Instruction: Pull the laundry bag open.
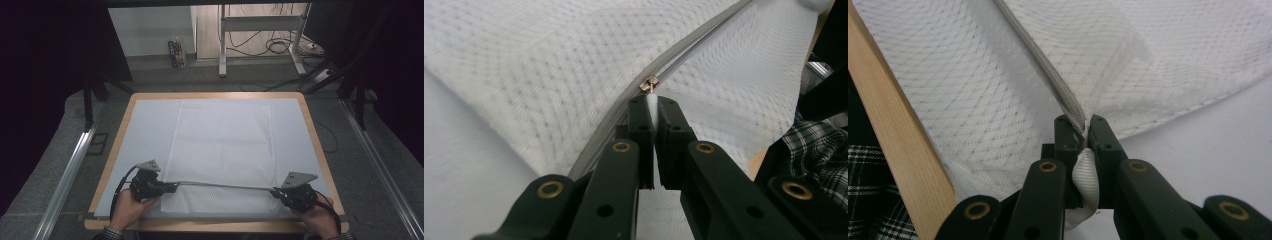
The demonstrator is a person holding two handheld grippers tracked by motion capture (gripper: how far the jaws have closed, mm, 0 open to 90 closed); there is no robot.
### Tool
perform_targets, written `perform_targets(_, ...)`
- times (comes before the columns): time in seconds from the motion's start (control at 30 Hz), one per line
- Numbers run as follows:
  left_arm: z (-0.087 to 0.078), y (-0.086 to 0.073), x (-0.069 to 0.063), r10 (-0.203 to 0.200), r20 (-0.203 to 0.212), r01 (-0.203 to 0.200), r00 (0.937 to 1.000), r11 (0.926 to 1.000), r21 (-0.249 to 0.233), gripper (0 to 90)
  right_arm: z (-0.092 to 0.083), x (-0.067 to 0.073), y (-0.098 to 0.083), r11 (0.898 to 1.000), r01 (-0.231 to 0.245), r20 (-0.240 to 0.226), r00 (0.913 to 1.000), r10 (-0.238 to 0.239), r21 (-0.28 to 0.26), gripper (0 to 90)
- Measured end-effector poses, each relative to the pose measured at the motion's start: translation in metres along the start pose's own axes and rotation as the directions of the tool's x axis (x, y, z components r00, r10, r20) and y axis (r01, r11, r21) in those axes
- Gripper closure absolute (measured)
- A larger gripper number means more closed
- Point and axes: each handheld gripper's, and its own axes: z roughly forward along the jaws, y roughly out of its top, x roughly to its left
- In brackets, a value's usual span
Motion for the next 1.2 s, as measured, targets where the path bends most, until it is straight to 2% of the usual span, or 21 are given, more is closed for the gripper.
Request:
perform_targets(0.23,-0.009,-0.008,0.005,-0.029,-0.020,0.028,0.9994,0.9994,-0.022,87.2,0.000,0.000,-0.001,1.000,-0.010,0.001,1.0000,0.010,0.001,84.5)
perform_targets(0.47,-0.014,-0.013,0.007,-0.038,-0.035,0.037,0.9987,0.9990,-0.024,87.2,0.000,0.000,0.000,1.000,-0.004,0.004,1.0000,0.004,0.002,84.6)
perform_targets(0.67,-0.023,-0.020,0.012,-0.067,-0.074,0.065,0.9950,0.9974,-0.031,87.3,-0.001,-0.002,-0.002,1.000,-0.013,0.013,0.9998,0.013,0.013,84.7)
perform_targets(0.77,-0.027,-0.025,0.015,-0.084,-0.073,0.081,0.9938,0.9959,-0.039,87.3,-0.002,-0.003,-0.003,1.000,-0.025,0.010,0.9997,0.024,0.011,84.7)
perform_targets(0.8,-0.028,-0.026,0.015,-0.085,-0.089,0.082,0.9924,0.9960,-0.034,87.3,-0.002,-0.004,-0.003,1.000,-0.025,0.012,0.9996,0.024,0.013,84.7)
perform_targets(0.87,-0.029,-0.028,0.017,-0.100,-0.070,0.097,0.9926,0.9945,-0.038,87.3,-0.002,-0.004,-0.004,0.999,-0.031,0.008,0.9995,0.031,0.017,84.7)
perform_targets(0.93,-0.029,-0.030,0.016,-0.100,-0.079,0.098,0.9919,0.9949,-0.020,87.3,-0.002,-0.004,-0.004,0.999,-0.030,0.002,0.9996,0.030,0.018,84.8)
perform_targets(1.07,-0.027,-0.033,0.016,-0.118,-0.065,0.119,0.9909,0.9928,0.012,87.2,-0.001,-0.003,-0.005,0.999,-0.029,-0.006,0.9996,0.029,0.025,84.6)
perform_targets(1.2,-0.021,-0.035,0.012,-0.115,-0.093,0.119,0.9890,0.9919,0.044,87.0,0.001,-0.001,-0.006,0.999,-0.015,-0.018,0.9997,0.016,0.038,80.4)
